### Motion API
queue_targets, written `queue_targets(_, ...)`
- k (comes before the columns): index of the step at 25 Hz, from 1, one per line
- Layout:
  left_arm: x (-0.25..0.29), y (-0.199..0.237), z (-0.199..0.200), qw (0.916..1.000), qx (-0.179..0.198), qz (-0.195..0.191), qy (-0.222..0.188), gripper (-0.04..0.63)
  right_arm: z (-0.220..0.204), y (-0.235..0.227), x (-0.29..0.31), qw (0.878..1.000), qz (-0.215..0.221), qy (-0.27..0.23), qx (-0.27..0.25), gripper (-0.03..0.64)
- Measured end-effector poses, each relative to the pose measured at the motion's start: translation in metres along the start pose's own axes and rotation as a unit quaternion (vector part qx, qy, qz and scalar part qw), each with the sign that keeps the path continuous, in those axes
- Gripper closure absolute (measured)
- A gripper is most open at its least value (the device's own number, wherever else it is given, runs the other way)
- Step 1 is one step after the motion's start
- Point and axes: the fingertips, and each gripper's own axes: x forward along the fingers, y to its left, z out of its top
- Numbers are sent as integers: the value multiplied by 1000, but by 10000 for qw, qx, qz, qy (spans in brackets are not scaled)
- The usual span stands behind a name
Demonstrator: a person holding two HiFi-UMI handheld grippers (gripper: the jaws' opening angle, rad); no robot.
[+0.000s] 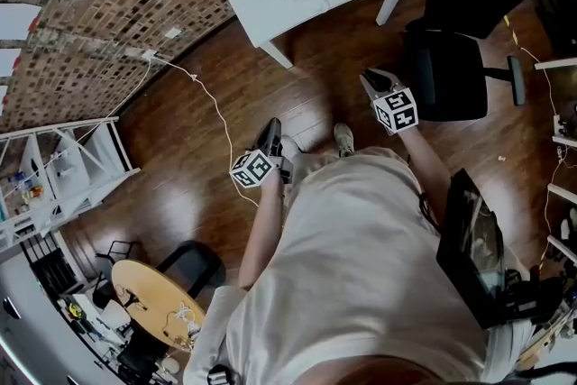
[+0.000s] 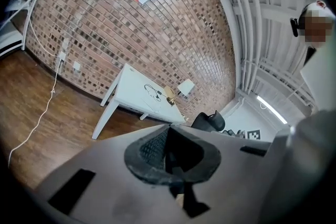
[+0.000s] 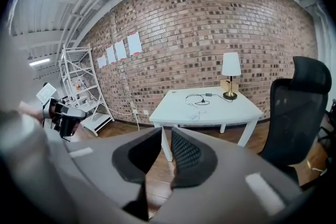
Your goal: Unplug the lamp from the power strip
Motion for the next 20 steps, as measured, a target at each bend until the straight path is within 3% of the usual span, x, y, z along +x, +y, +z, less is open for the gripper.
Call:
queue_targets(5, -5, -4, -21, 9998, -11, 154, 126, 594, -6, -2, -3, 10000, 68, 40, -53, 567)
queue_targets(15, -3, -10, -2, 9976, 587, 306, 205, 594, -17, -3, -4, 10000, 12, 97, 18, 580)
queue_targets(20, -7, -13, 3, 9890, 1360, 311, 485, 594, -16, 10, 3, 9993, -53, 207, -308, 578)
